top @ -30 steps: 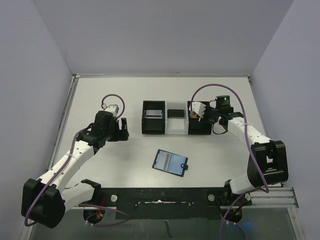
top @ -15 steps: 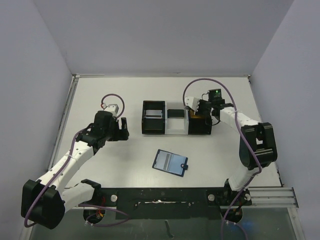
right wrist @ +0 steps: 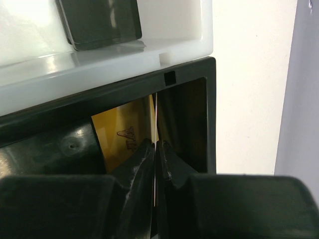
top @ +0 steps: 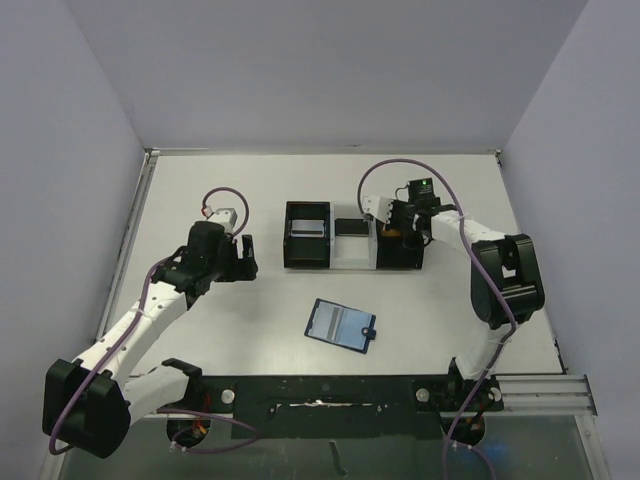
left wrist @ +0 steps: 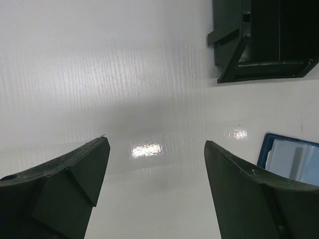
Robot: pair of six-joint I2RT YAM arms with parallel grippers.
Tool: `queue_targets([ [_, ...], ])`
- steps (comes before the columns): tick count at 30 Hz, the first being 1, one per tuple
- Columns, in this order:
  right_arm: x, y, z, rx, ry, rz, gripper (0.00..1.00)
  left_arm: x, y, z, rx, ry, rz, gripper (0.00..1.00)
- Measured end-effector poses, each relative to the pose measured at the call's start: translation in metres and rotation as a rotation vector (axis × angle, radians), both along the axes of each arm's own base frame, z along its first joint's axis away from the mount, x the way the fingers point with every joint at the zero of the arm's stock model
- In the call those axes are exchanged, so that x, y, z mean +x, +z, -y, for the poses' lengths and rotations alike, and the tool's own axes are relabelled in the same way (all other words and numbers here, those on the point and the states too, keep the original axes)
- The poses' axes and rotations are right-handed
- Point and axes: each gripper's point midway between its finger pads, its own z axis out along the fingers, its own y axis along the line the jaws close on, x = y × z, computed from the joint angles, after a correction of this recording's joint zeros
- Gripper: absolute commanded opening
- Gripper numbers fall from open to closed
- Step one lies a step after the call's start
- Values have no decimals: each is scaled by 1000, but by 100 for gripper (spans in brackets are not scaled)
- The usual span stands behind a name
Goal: Take the credit cards out of the card holder
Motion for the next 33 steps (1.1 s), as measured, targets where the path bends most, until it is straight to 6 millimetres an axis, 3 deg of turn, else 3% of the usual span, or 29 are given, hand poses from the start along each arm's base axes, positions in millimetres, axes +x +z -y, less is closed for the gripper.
queue_targets([
  [10, 8, -10, 3, -34, -19, 3, 17, 0, -1, -1, 9, -7, -1, 77],
  [13, 8, -10, 5, -38, -30, 2, 31, 0, -1, -1, 11, -9, 0, 77],
  [23, 4, -13, 6, -33, -51, -19, 37, 0, -2, 0, 13, -12, -4, 77],
  [33, -13, -22, 10, -23, -102, -118, 42, -1, -3, 1, 7, -22, -9, 77],
])
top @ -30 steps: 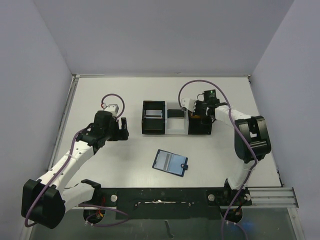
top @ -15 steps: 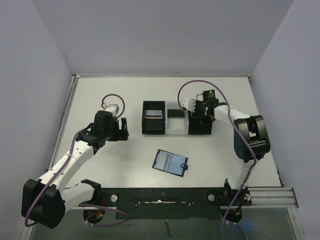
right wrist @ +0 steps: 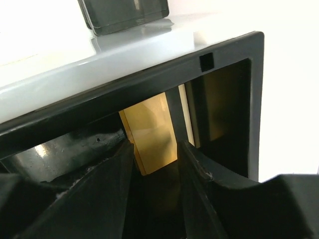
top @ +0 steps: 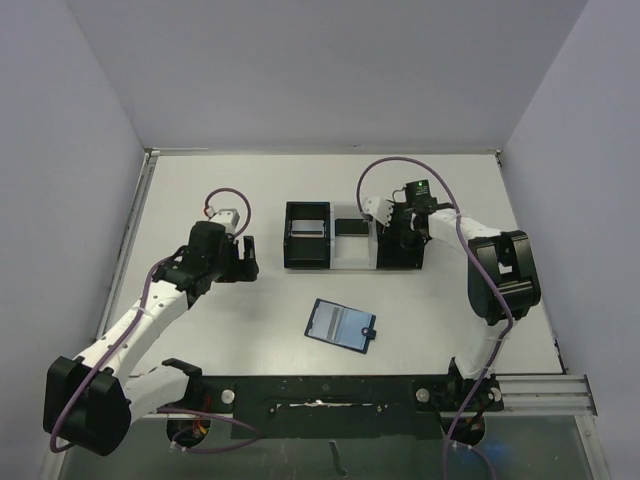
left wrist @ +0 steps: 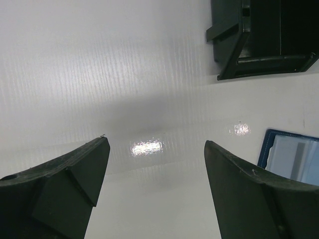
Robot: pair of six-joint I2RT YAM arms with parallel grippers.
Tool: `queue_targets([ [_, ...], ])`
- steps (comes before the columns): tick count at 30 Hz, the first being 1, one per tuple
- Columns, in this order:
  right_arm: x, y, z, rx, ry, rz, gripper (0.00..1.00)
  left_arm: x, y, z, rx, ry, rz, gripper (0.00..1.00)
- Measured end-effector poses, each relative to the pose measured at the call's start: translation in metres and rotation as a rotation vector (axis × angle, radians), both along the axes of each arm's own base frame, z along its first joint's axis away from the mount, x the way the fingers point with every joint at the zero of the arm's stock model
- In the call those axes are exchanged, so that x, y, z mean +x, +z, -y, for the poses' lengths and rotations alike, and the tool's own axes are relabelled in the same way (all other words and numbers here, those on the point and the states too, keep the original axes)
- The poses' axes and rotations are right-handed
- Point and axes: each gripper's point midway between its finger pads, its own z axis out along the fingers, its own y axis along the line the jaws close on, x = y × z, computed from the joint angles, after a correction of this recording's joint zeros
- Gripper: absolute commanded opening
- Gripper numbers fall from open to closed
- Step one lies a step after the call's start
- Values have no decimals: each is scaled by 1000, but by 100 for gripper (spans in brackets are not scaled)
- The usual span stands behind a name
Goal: Take the credit cards out of the card holder
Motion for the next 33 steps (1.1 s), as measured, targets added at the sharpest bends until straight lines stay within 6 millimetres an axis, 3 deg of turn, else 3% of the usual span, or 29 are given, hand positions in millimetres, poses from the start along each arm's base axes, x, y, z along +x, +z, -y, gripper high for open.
queue_targets([
  [4, 2, 6, -3, 30, -39, 5, 43, 0, -2, 1, -3, -5, -7, 77],
  [8, 4, 25, -5, 112, -145, 26, 49, -1, -2, 1, -3, -6, -7, 77],
  [14, 2, 95, -11, 394, -402, 139, 61, -1, -1, 2, -5, -7, -7, 77],
  [16, -6, 121, -10, 519, -513, 175, 71, -1, -1, 2, -5, -8, -7, 77],
  [18, -12, 142, -6, 641, -636, 194, 97, -1, -1, 2, -7, -9, -7, 77],
  [19, -15, 149, -3, 697, -696, 191, 98, -1, -1, 2, -8, -9, -7, 77],
  [22, -18, 160, 15, 871, -896, 147, 98, -1, -1, 2, -10, -9, -8, 77],
  [25, -20, 148, 33, 981, -1020, 73, 99, 0, -1, 2, -16, -11, -9, 77],
  [28, -27, 121, 45, 1012, -1160, -33, 74, -1, -1, 4, -21, -16, -10, 77],
  [31, -32, 92, 31, 998, -1226, -148, 46, -1, -1, 4, -21, -16, -9, 77],
  [33, -38, 72, 19, 960, -1268, -222, 33, -1, -1, 4, -21, -16, -9, 77],
])
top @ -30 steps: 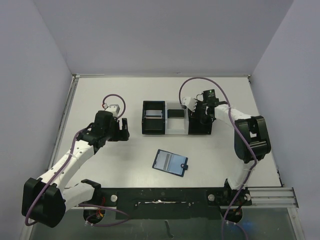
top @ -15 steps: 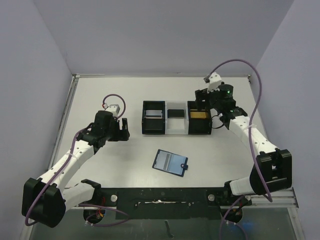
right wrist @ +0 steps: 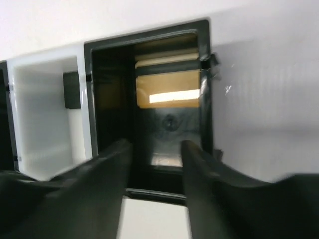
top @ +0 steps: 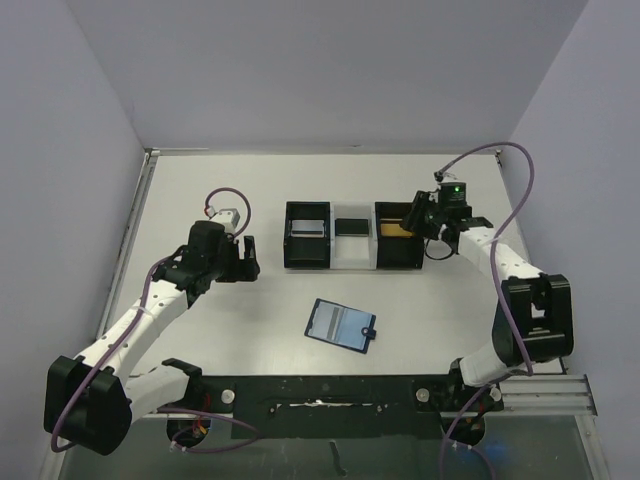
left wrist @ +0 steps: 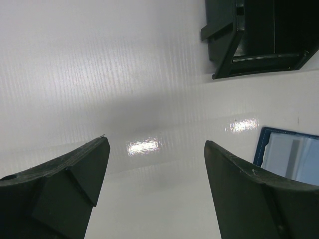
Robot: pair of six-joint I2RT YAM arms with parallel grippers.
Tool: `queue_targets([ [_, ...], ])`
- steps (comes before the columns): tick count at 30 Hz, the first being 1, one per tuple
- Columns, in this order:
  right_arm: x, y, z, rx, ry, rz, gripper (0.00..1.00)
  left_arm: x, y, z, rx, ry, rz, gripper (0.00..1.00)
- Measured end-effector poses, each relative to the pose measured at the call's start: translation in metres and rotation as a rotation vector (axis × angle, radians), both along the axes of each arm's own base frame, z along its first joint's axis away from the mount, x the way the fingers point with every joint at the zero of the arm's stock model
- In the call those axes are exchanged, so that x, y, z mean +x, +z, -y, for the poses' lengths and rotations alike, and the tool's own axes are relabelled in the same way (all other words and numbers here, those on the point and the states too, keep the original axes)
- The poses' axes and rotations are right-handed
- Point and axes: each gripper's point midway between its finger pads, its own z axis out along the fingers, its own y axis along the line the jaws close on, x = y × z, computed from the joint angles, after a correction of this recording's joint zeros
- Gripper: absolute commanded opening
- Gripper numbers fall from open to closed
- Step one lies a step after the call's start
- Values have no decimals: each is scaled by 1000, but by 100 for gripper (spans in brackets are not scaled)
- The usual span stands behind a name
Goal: Take the credit cards out of the card holder
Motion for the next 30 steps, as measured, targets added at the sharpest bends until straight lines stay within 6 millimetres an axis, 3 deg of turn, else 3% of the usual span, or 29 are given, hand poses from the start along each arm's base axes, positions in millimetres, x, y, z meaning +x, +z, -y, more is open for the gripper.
queue_targets([
  [4, -9, -17, -26, -15, 25, -70, 20, 0, 0, 0, -1, 0, 1, 77],
  [8, -8, -22, -41, -30, 30, -98, 15, 0, 0, 0, 0, 1, 1, 77],
  [13, 4, -40, -40, -76, 7, -143, 14, 0, 0, -1, 0, 3, 1, 77],
  [20, -2, -69, -45, -114, 15, -229, 15, 1, 0, -3, 4, 11, 2, 77],
  [30, 5, -73, -46, -125, -3, -211, 18, 2, 0, -6, 18, 25, 7, 77],
])
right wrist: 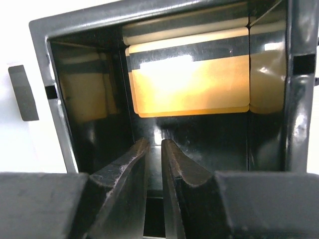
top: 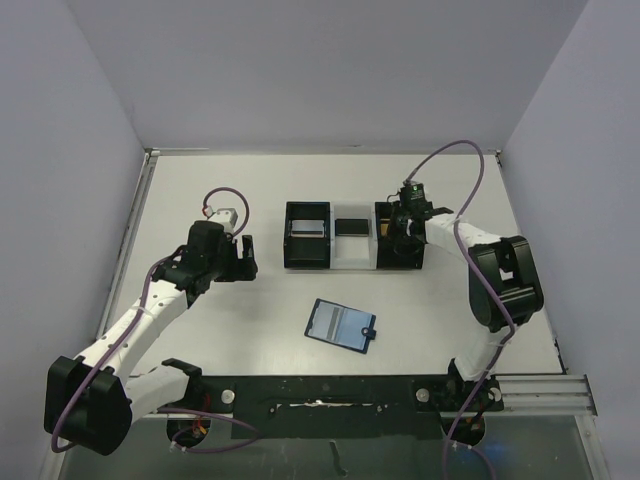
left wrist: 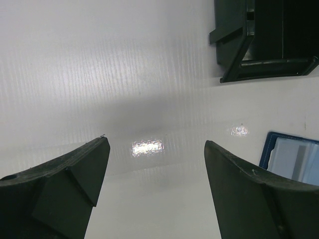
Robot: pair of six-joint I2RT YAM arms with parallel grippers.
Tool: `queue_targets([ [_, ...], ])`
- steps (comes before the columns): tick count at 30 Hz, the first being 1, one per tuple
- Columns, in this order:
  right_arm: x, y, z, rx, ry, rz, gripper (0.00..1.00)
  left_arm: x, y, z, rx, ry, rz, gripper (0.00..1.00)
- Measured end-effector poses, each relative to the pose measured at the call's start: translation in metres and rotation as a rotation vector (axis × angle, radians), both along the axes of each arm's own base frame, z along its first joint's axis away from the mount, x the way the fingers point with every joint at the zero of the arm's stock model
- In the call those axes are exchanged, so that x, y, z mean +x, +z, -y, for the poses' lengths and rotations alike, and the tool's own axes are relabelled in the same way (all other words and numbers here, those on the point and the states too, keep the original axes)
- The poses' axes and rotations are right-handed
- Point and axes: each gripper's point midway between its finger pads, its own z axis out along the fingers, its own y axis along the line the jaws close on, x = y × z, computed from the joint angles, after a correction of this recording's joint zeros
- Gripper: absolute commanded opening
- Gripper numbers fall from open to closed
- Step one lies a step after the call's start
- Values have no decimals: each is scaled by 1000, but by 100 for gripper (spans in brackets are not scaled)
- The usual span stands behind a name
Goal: Take the credit cards out of the card holder
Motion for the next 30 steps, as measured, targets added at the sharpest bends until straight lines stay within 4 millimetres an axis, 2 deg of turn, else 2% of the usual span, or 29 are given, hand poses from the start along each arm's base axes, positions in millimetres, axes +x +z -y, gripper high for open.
queue_targets([
  [4, 7, -3, 1, -6, -8, 19, 18, 0, 0, 0, 0, 0, 0, 77],
  [9, 7, -21, 3, -27, -15, -14, 18, 0, 0, 0, 0, 0, 0, 77],
  [26, 12, -21, 11, -69, -30, 7, 21, 0, -2, 0, 2, 0, -8, 77],
  [30, 16, -21, 12, -74, -40, 14, 30, 0, -5, 0, 6, -1, -19, 77],
])
